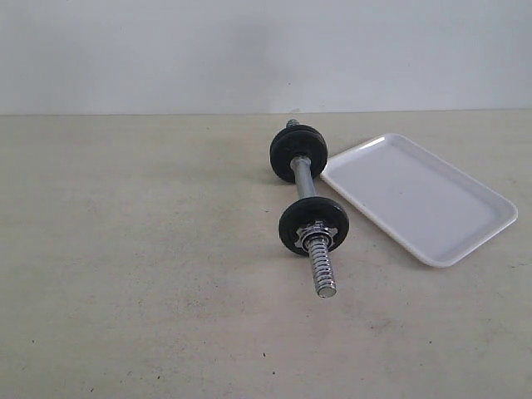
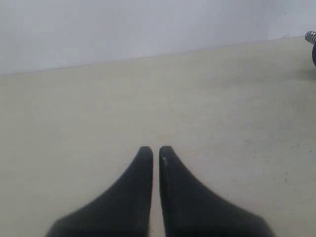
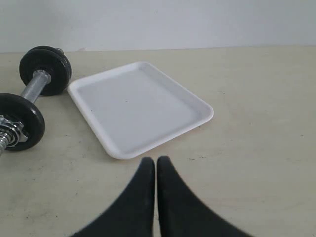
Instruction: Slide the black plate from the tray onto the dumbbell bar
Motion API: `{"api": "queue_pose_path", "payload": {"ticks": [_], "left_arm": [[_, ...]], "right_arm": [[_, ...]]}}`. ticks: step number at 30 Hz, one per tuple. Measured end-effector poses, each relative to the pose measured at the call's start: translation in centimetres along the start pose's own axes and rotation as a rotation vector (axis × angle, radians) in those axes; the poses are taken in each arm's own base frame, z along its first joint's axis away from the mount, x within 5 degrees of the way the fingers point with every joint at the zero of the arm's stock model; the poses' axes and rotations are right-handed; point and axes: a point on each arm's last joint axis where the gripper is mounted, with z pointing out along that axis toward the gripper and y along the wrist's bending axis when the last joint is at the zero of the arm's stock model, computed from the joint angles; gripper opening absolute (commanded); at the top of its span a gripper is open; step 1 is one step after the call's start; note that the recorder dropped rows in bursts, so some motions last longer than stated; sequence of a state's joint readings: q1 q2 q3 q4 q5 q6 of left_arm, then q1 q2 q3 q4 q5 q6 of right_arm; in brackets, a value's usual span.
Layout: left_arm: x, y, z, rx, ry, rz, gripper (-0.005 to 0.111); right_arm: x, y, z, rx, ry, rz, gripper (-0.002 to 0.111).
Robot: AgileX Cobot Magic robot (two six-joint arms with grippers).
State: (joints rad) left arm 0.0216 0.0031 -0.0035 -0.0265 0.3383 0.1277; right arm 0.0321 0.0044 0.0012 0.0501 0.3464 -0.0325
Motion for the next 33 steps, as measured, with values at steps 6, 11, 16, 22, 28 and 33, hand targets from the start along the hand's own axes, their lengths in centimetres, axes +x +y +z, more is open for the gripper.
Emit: {"api": "queue_pose_path", "payload": {"ticks": [6,11,16,22,28,33], "left_arm": [[0.00,0.01,0.00,-0.001,0.000,0.004,0.004],[0.00,0.03,0.00,-0.003,0.000,-0.015,0.004],[0.01,0.11,0.00,-0.012,0.001,-0.013,0.004],[0.01,0.14,0.00,-0.015,0.001,-0.031,0.004],[0.01,0.14,0.00,-0.015,0.001,-0.037,0.004],[0.02,0.15,0.00,-0.016,0.001,-0.035,0.004]], "right_arm": [[0.00,0.00,0.00,0.000,0.000,0.000,0.000],[0.00,0.00,0.00,0.000,0.000,0.000,0.000],[0.00,0.00,0.00,0.000,0.000,0.000,0.000],[0.00,0.00,0.00,0.000,0.000,0.000,0.000],[0.00,0.00,0.00,0.000,0.000,0.000,0.000],[0.00,0.00,0.00,0.000,0.000,0.000,0.000]]}}
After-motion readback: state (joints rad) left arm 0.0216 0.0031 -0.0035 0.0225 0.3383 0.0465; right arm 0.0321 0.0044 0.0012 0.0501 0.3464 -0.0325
